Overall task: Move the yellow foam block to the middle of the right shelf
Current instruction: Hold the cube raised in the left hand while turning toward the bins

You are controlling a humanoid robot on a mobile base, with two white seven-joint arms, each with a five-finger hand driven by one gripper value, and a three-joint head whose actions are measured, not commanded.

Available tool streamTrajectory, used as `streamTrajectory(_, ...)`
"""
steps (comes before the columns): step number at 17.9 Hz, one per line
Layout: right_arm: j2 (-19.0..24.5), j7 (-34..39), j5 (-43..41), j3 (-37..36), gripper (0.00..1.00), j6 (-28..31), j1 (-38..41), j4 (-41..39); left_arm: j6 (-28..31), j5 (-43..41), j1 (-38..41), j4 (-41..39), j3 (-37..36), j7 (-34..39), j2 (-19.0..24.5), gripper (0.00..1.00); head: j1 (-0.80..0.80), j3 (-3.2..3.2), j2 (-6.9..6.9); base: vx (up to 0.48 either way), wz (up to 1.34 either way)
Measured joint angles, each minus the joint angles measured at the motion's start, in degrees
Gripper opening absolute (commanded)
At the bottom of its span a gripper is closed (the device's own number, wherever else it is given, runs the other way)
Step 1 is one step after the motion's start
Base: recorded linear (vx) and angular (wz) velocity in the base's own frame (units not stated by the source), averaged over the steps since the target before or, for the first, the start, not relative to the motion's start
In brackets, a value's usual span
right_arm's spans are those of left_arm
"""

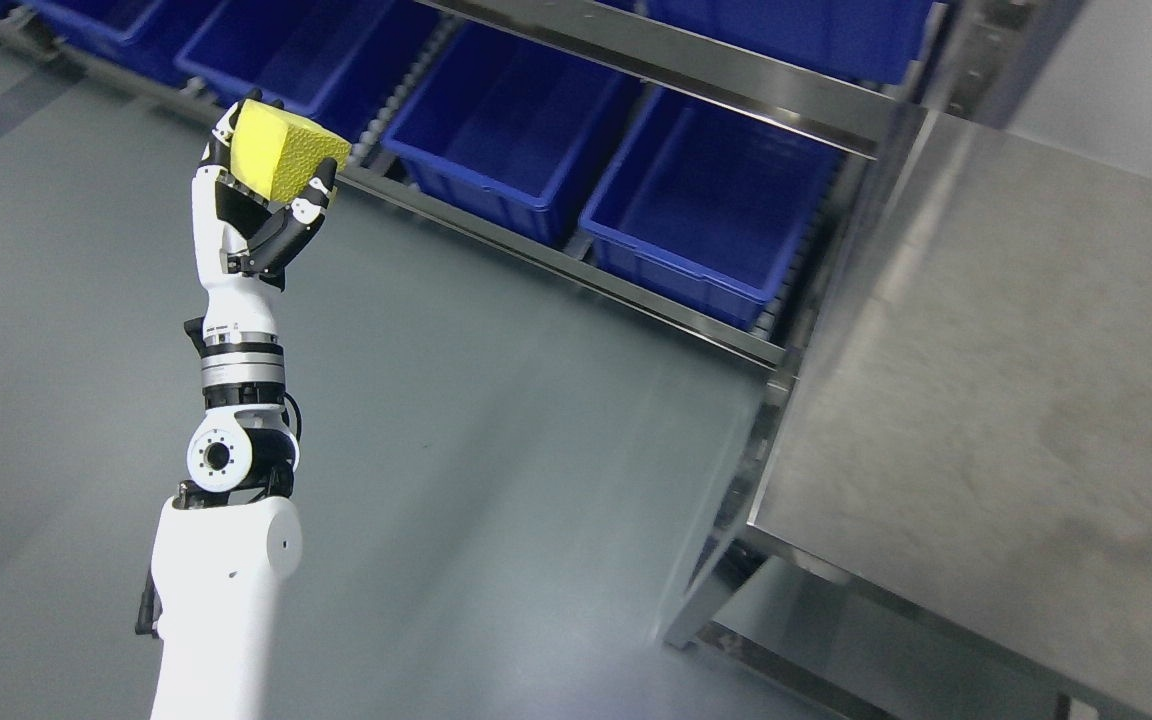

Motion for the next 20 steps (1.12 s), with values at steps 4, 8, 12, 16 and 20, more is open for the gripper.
streamTrajectory(4,0.0,0.0,0.0,0.0,1.0,0.0,0.0,0.0,3.5,0.1,0.4,-2.6,-0.7,1.5,0.0,0.48,0.0,0.0,0.0,0.051,1.01)
streamTrajectory(8,0.0,0.0,0.0,0.0,1.0,0.0,0.0,0.0,3.9,0.2,1.2,-4.4,-1.1,1.7,-0.1,0.48,0.0,0.0,0.0,0.073,0.77)
streamTrajectory(12,0.0,0.0,0.0,0.0,1.0,0.0,0.0,0.0,4.0,0.2,2.2,-6.5,-1.4,1.3,-0.1,0.48,0.0,0.0,0.0,0.083,0.54)
streamTrajectory(16,0.0,0.0,0.0,0.0,1.0,0.0,0.0,0.0,4.3,0.2,4.2,-9.3,-2.0,-1.2,-0.1,0.48,0.0,0.0,0.0,0.108,0.44)
streamTrajectory(20,0.0,0.0,0.0,0.0,1.0,0.0,0.0,0.0,3.2,0.2,6.0,-11.9,-2.5,-2.5,-0.1,0.48,0.0,0.0,0.0,0.13,0.4)
